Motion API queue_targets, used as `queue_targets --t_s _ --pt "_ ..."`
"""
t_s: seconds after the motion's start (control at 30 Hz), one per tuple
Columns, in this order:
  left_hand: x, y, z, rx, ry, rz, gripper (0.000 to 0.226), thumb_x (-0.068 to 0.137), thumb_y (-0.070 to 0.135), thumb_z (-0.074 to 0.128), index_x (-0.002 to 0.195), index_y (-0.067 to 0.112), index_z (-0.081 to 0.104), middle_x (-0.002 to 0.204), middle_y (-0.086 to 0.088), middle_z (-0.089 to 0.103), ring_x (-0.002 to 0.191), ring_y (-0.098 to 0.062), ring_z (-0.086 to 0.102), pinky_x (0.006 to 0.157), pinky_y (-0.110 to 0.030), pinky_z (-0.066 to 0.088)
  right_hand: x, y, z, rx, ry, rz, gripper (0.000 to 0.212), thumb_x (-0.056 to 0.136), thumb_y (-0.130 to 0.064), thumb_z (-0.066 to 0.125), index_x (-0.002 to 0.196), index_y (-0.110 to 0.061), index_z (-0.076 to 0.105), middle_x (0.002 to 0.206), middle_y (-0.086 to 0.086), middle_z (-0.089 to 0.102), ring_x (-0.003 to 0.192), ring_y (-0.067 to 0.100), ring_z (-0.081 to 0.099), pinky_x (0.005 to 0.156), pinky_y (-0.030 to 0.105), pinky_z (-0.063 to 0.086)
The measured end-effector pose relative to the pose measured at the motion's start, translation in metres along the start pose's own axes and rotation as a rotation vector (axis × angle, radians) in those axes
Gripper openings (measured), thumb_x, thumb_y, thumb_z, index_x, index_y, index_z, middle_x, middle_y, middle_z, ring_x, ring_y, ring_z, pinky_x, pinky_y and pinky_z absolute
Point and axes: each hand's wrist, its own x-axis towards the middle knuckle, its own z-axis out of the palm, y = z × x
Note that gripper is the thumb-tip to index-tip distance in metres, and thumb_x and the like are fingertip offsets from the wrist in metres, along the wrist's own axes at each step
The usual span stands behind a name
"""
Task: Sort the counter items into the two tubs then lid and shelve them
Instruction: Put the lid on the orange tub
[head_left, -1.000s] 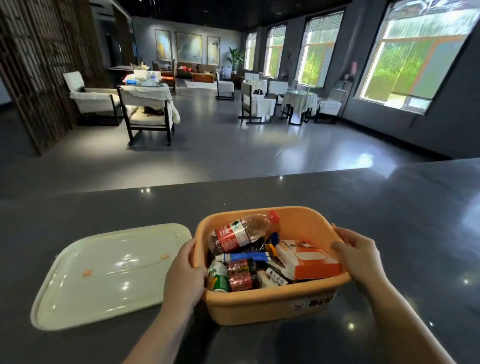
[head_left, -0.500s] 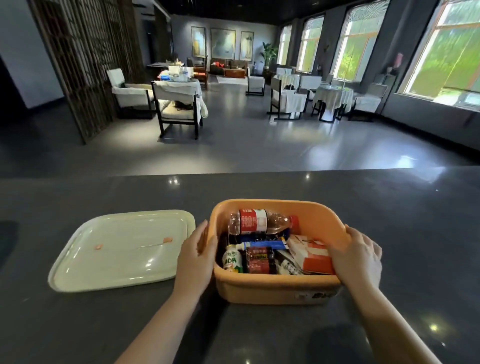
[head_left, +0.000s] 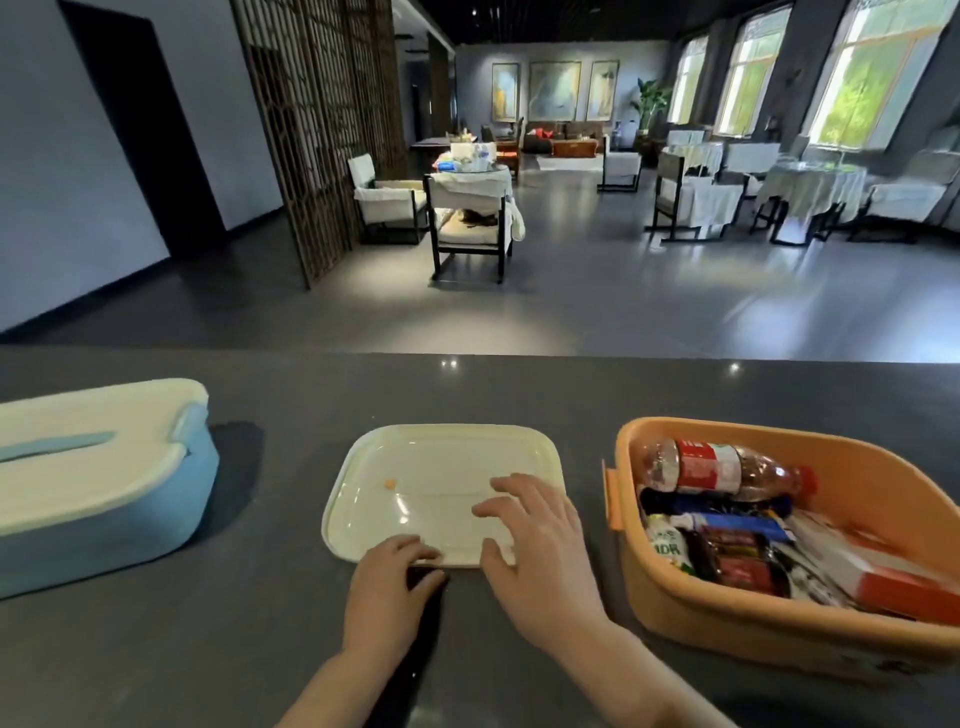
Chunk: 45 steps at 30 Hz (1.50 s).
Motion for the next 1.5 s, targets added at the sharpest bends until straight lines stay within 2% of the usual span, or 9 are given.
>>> queue_targets --t_s 0.23,0.37,0.57,0.73,0.93,1.1,1.23,1.4,1.5 --pt "0.016 -0.034 -0.014 -0.007 0.016 0.114 0.008 0.074 0.021 0.078 0.076 0.027 0.072 0.099 0.014 0.065 0.098 -0.011 0.059 0.089 -0.034 0.046 0.001 0.034 0.064 -0.046 -0.214 0.225 0.015 0.081 -0.032 0.069 0.096 -0.031 0.068 0.107 -0.018 0.056 0.112 0.006 0.048 0.093 0.014 0.024" --pt "0.024 -0.034 -0.028 -0.017 0.065 0.192 0.013 0.075 0.021 0.077 0.076 0.030 0.067 0.096 0.018 0.066 0.096 -0.010 0.060 0.094 -0.037 0.041 -0.001 0.035 0.070 0.010 -0.077 0.245 0.016 0.073 -0.028 0.079 0.082 -0.033 0.066 0.100 -0.019 0.055 0.106 0.008 0.050 0.090 0.011 0.022" --pt "0.051 -0.023 -0.098 -0.202 0.209 0.341 0.009 0.092 0.022 0.057 0.091 0.031 0.058 0.104 0.019 0.061 0.110 0.002 0.052 0.116 -0.031 0.009 0.027 0.019 0.025 0.210 0.271 0.216 0.035 0.074 -0.012 0.078 0.095 -0.032 0.058 0.108 -0.019 0.059 0.109 -0.001 0.051 0.096 0.016 0.034" --pt "0.057 -0.011 -0.142 -0.200 0.271 0.379 0.012 0.093 0.034 0.044 0.092 0.033 0.056 0.112 0.024 0.056 0.119 0.002 0.045 0.115 -0.023 0.001 0.041 0.007 0.004 0.473 0.298 0.252 0.030 0.086 -0.004 0.065 0.103 -0.029 0.059 0.101 -0.014 0.064 0.100 0.000 0.059 0.080 0.009 0.045" --pt "0.054 0.002 -0.144 -0.218 0.389 0.352 0.017 0.088 0.043 0.051 0.105 0.041 0.056 0.128 0.024 0.050 0.132 -0.002 0.035 0.114 -0.030 0.008 0.045 -0.012 -0.002 0.292 0.492 0.264 0.022 0.091 -0.017 0.061 0.103 -0.034 0.054 0.091 -0.025 0.056 0.086 -0.001 0.056 0.071 0.016 0.043" --pt "0.053 -0.006 -0.135 -0.645 0.440 0.006 0.080 0.074 0.049 0.070 0.140 0.043 0.024 0.140 0.019 0.040 0.125 0.005 0.041 0.101 -0.024 0.033 0.045 -0.010 -0.036 0.221 0.584 0.263 0.023 0.094 -0.030 0.056 0.116 -0.024 0.056 0.091 -0.021 0.058 0.081 0.001 0.055 0.072 0.009 0.040" --pt "0.055 0.016 -0.112 -0.806 0.217 -0.149 0.063 0.079 0.049 0.058 0.130 0.017 0.041 0.122 -0.005 0.058 0.113 -0.024 0.057 0.098 -0.048 0.045 0.040 -0.010 -0.074 0.159 0.647 0.226 0.026 0.091 -0.038 0.054 0.112 -0.024 0.059 0.087 -0.019 0.058 0.075 0.002 0.056 0.069 0.007 0.037" --pt "0.077 0.093 -0.118 -0.834 0.429 -0.091 0.037 0.088 0.040 0.058 0.117 0.019 0.046 0.101 0.002 0.057 0.081 -0.007 0.055 0.069 -0.012 0.046 0.046 -0.002 -0.141 0.170 0.736 0.258 0.026 0.091 -0.047 0.056 0.115 -0.035 0.056 0.095 -0.021 0.067 0.086 0.000 0.063 0.075 0.025 0.047" --pt "0.091 0.151 -0.121 -0.855 0.486 -0.031 0.037 0.087 0.039 0.062 0.110 0.030 0.035 0.096 0.009 0.053 0.080 -0.003 0.051 0.069 -0.024 0.042 0.058 0.017 -0.190 0.220 0.768 0.258 0.030 0.090 -0.036 0.062 0.117 -0.037 0.048 0.103 -0.019 0.066 0.090 0.003 0.063 0.073 0.024 0.043"
